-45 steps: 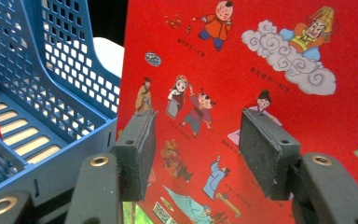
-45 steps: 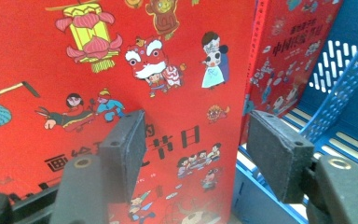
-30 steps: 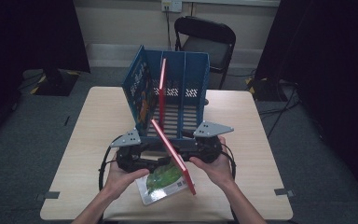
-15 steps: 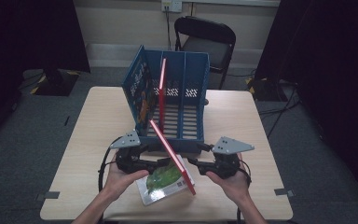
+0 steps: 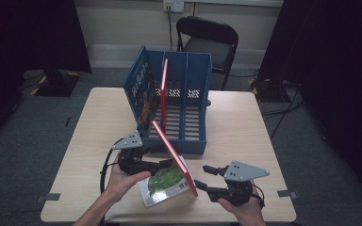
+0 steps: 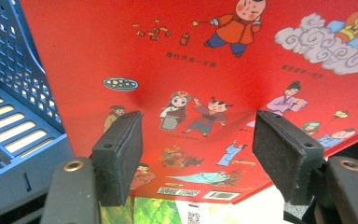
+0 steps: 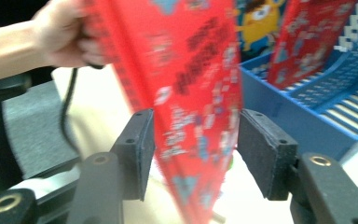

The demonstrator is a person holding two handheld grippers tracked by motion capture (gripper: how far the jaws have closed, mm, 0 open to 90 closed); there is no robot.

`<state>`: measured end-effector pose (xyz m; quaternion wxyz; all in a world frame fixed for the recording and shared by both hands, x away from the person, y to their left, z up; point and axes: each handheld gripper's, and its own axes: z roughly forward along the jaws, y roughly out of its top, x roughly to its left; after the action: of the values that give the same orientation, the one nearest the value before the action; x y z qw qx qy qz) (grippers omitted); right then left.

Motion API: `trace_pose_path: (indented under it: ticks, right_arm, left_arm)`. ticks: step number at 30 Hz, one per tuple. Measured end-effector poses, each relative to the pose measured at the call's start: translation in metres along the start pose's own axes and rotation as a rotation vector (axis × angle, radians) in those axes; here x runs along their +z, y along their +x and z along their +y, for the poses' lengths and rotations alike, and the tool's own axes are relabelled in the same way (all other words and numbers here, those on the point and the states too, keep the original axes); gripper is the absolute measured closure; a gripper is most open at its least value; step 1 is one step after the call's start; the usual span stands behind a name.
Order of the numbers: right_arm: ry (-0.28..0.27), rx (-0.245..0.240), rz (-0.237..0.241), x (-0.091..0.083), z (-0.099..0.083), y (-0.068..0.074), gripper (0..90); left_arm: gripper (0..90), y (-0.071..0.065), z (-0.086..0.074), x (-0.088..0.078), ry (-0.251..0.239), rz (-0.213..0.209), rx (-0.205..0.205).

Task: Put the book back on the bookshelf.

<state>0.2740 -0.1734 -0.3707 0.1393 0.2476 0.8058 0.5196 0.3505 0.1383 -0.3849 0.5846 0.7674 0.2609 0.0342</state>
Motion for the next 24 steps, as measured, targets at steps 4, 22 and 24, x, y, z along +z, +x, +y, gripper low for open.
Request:
trace_pose_path:
  ticks: [4,22,24]
  right_arm:
    - [0.0,-0.017,0.04,0.002,0.0,0.008,47.2]
    - [0.058,-0.066,-0.018,0.06,0.011,0.012,43.8]
    - [0.059,-0.072,-0.04,0.062,0.011,0.012,46.4]
  left_arm:
    - [33.2,0.0,0.0,0.0,-0.003,0.004,0.0]
    - [33.5,0.001,0.002,0.005,-0.002,0.008,-0.008]
    - [32.4,0.001,0.001,0.005,-0.005,0.011,-0.004]
